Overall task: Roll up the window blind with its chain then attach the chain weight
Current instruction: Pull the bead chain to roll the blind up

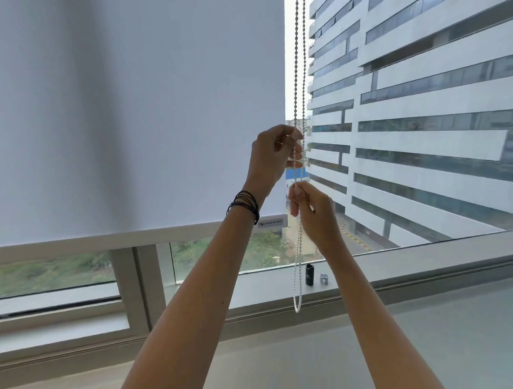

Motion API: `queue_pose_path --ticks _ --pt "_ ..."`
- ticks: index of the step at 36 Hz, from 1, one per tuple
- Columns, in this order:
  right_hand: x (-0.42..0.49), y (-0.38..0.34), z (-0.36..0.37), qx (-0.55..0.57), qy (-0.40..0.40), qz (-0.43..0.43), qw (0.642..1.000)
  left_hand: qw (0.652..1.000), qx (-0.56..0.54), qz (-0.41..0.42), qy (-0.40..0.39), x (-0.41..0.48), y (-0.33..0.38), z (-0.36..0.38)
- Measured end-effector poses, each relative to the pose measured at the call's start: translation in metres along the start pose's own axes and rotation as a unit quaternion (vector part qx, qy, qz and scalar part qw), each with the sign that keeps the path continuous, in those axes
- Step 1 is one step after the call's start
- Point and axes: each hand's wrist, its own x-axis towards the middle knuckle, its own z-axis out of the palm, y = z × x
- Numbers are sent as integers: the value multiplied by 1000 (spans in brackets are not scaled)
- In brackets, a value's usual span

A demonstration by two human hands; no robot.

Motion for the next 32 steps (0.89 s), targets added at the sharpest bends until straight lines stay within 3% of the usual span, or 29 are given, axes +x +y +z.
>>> queue_pose_path --ticks 16,32 --pt "-30 15 4 12 18 33 999 999 -19 -17 -48 -18 -25 6" --pt "-59 24 19 39 -5 85 996 997 -47 -46 -47 -40 -50 1"
